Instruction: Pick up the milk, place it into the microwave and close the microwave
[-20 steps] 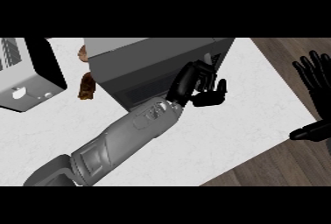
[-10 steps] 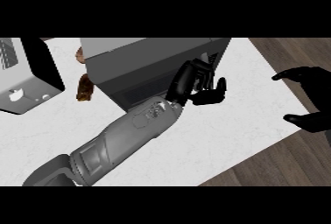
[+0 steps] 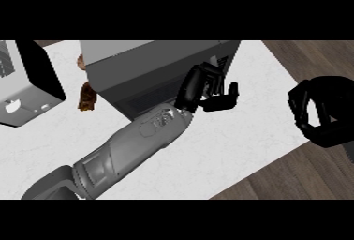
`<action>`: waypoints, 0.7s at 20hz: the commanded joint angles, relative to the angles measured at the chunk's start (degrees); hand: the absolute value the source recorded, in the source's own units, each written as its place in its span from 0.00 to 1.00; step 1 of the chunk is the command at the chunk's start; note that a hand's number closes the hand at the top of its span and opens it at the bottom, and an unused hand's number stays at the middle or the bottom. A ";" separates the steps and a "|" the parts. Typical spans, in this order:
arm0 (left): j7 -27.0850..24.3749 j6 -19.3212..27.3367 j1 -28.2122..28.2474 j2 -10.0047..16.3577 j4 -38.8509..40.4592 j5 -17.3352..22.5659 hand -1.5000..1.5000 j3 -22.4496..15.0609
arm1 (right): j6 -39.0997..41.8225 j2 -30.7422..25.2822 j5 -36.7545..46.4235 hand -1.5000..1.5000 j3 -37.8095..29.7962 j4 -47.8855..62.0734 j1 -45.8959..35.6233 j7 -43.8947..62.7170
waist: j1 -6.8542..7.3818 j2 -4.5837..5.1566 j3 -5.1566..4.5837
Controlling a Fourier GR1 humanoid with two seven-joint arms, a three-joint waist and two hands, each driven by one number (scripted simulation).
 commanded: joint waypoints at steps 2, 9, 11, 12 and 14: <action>0.32 0.04 -4.21 -2.28 2.71 0.27 1.00 0.15 | 5.23 -0.38 -1.09 1.00 1.72 -3.32 -0.28 -2.33 | -1.91 0.24 0.19; -0.72 1.98 -3.45 -2.25 2.25 1.03 1.00 0.09 | 4.72 0.02 -2.54 1.00 3.55 -7.64 0.64 -0.56 | -3.00 0.46 0.20; -1.04 2.30 -3.20 -2.24 2.21 1.01 1.00 -0.29 | 5.06 -0.16 -2.88 1.00 4.38 -8.72 1.55 0.10 | -3.22 0.30 0.19; -1.09 2.31 -3.57 -2.24 2.19 1.27 1.00 0.15 | 4.18 0.10 -2.97 1.00 4.21 -9.19 0.95 0.50 | -2.99 0.46 0.12; -1.02 2.73 -3.33 -2.23 2.16 1.56 1.00 0.14 | 4.54 -0.57 -3.24 1.00 4.42 -10.13 1.47 0.97 | -3.64 0.44 0.16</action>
